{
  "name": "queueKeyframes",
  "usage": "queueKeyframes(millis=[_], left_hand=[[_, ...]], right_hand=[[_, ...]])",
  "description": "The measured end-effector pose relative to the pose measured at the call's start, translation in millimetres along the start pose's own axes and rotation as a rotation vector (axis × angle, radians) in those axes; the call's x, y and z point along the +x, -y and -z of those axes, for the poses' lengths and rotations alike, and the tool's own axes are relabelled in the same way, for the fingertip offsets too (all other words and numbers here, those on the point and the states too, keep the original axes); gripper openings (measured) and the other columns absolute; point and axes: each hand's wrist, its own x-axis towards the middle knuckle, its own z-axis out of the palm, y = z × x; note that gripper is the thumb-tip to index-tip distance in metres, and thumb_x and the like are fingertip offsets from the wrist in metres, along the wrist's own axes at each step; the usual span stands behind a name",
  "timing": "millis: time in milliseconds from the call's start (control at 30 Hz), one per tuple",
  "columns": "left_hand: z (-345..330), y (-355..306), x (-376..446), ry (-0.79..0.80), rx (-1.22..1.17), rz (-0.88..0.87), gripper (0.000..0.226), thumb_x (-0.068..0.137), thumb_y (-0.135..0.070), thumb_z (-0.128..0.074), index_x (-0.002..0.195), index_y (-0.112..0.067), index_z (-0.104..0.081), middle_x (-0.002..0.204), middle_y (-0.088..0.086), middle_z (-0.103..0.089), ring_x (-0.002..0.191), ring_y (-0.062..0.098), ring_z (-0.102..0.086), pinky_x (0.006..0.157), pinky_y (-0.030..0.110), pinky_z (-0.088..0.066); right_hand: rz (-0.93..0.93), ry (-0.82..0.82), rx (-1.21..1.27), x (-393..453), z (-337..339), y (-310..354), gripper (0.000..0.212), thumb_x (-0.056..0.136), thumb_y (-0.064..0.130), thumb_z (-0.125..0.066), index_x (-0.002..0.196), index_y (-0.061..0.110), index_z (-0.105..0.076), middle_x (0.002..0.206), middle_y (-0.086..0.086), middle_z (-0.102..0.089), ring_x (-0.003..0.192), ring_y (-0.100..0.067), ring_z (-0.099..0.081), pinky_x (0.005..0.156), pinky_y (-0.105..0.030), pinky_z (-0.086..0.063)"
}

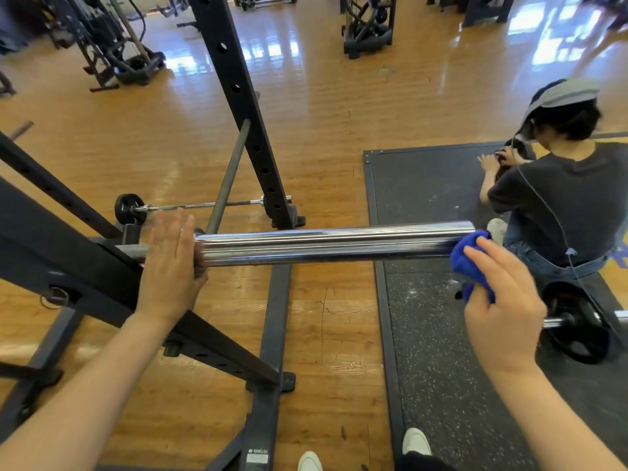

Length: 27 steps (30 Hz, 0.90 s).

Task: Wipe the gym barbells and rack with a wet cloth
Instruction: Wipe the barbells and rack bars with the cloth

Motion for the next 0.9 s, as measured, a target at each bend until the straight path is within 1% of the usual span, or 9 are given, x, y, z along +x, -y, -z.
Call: queueKeyframes(millis=[67,167,233,400,500,600,700,800,900], left_hand=[[3,2,4,0.060,-0.018,0.013,0.100,0.062,-0.004,-0.085,0.143,0.005,-0.026,0.150,0.024,-0.025,0.143,0.037,-0.006,0.115,0.050,-0.011],[16,8,17,0.201,-0.075,0.006,0.107,0.067,-0.010,-0.083,0.149,-0.002,-0.014,0.157,0.012,-0.013,0.142,0.018,0.009,0.114,0.040,-0.005],[22,13,26,0.295,-0.133,-0.026,0.109,0.068,-0.012,-0.082,0.150,-0.007,-0.009,0.158,0.007,-0.007,0.140,0.012,0.014,0.115,0.037,-0.005],[31,14,36,0.428,-0.170,-0.034,0.112,0.069,-0.015,-0.080,0.151,-0.012,-0.003,0.159,0.002,0.001,0.134,0.006,0.021,0.115,0.035,-0.002],[33,14,41,0.475,-0.132,-0.039,0.115,0.069,-0.018,-0.081,0.151,-0.013,-0.001,0.159,0.003,0.004,0.136,0.010,0.021,0.115,0.037,-0.001],[31,18,37,0.350,-0.004,-0.077,0.120,0.064,-0.027,-0.084,0.151,-0.014,-0.003,0.158,0.012,0.007,0.142,0.030,0.019,0.114,0.043,0.009],[23,15,19,0.166,0.071,-0.086,0.126,0.048,-0.029,-0.093,0.147,-0.007,-0.019,0.153,0.024,-0.011,0.139,0.043,0.001,0.111,0.036,0.018],[8,3,-3,0.017,0.044,-0.049,0.114,0.054,-0.020,-0.091,0.142,0.000,-0.023,0.148,0.027,-0.022,0.138,0.042,-0.014,0.115,0.038,0.011],[-5,0,-8,-0.046,-0.005,-0.001,0.103,0.058,-0.013,-0.088,0.139,-0.003,-0.024,0.146,0.028,-0.029,0.139,0.039,-0.016,0.117,0.038,0.008]], right_hand=[[0.014,-0.005,-0.017,16,-5,0,0.040,0.081,0.001,-0.039,0.112,-0.009,-0.063,0.119,-0.025,-0.059,0.115,-0.030,-0.048,0.109,-0.021,-0.029],[0.047,0.075,-0.065,26,-21,-6,0.041,0.083,0.003,-0.037,0.114,-0.007,-0.062,0.123,-0.024,-0.058,0.120,-0.033,-0.047,0.112,-0.020,-0.023],[0.068,0.089,-0.080,19,-25,-10,0.040,0.084,0.003,-0.038,0.113,-0.008,-0.063,0.121,-0.024,-0.059,0.119,-0.033,-0.048,0.112,-0.021,-0.023],[0.099,0.078,-0.080,-6,-16,-12,0.037,0.085,0.001,-0.039,0.109,-0.008,-0.065,0.117,-0.024,-0.062,0.117,-0.029,-0.047,0.112,-0.017,-0.025],[0.081,0.076,-0.070,-7,-12,-11,0.039,0.083,0.001,-0.038,0.109,-0.008,-0.065,0.115,-0.024,-0.062,0.115,-0.028,-0.048,0.111,-0.015,-0.024],[0.069,0.033,-0.045,8,-12,-4,0.040,0.082,0.000,-0.037,0.111,-0.008,-0.064,0.120,-0.025,-0.060,0.117,-0.030,-0.047,0.111,-0.016,-0.025],[0.080,0.065,-0.069,21,-20,-4,0.040,0.085,0.003,-0.037,0.114,-0.005,-0.063,0.127,-0.023,-0.056,0.125,-0.034,-0.045,0.112,-0.021,-0.024],[0.102,0.089,-0.097,19,-25,-10,0.040,0.085,0.003,-0.037,0.113,-0.006,-0.064,0.124,-0.022,-0.059,0.120,-0.035,-0.049,0.111,-0.023,-0.027],[0.113,0.080,-0.089,6,-21,-12,0.038,0.084,0.002,-0.038,0.109,-0.007,-0.065,0.118,-0.022,-0.062,0.117,-0.031,-0.051,0.111,-0.019,-0.027]])
